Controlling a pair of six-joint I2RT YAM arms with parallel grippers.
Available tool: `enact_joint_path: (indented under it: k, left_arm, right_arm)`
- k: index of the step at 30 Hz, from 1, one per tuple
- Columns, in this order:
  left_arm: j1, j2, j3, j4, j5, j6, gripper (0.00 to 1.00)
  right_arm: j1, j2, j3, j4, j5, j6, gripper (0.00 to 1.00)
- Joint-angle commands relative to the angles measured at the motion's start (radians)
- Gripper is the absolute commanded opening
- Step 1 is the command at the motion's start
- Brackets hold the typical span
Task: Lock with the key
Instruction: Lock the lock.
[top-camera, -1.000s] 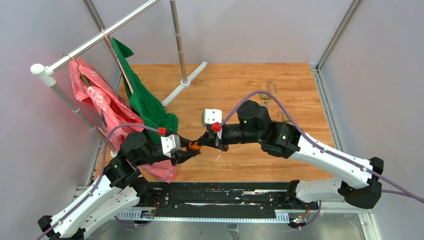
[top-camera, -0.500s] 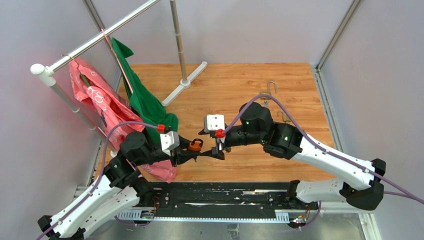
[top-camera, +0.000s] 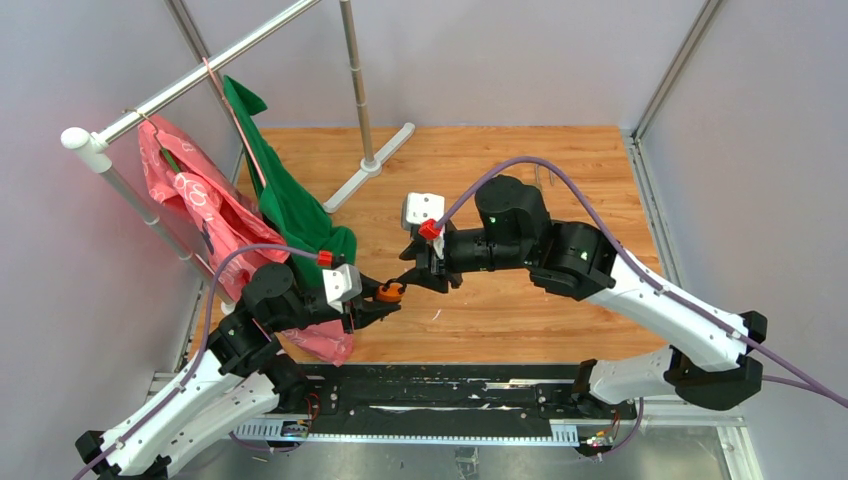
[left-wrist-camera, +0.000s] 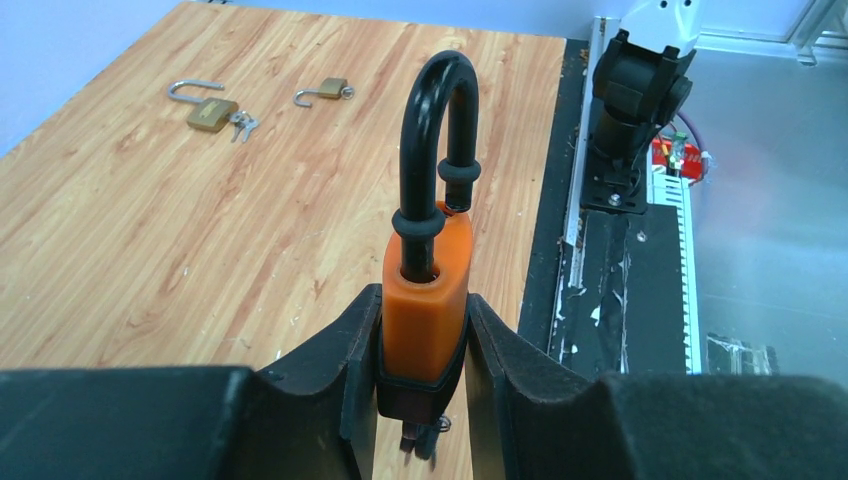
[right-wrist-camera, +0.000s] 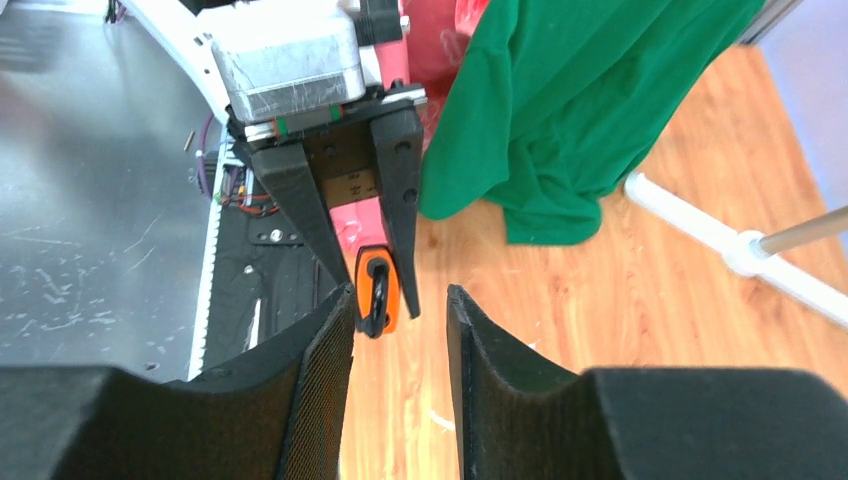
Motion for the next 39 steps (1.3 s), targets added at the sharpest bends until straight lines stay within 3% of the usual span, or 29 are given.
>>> enact_joint_path:
  k: [1,8,11,15,29,39]
  left_arm:
    - [0.003,-0.003,0.010,0.037,-0.006,0.017,0.00]
    - [0.003,0.001,0.010,0.038,-0.001,0.015,0.00]
    - [0.003,0.003,0.010,0.042,0.000,0.014,0.00]
    - [0.003,0.001,0.011,0.045,0.011,0.013,0.00]
    - [0.003,-0.010,0.031,0.197,0.113,-0.070,0.00]
    - [0.003,-0.011,0.075,0.377,0.027,-0.123,0.00]
  right_arm:
    - [-0.007,0.015,0.026,-0.111,0.019,0.052,0.39]
    - [-0.007,0.047,0.029,-0.138,-0.019,0.063,0.39]
    - [-0.007,0.062,0.028,-0.129,-0.003,0.067,0.28]
    - [-0.007,0.055,0.002,-0.089,0.012,0.071,0.01]
    - [-0.012,-0.018,-0.222,0.126,-0.113,-0.027,0.00]
    - [-0.035,-0.043,-0.439,0.243,-0.206,-0.019,0.00]
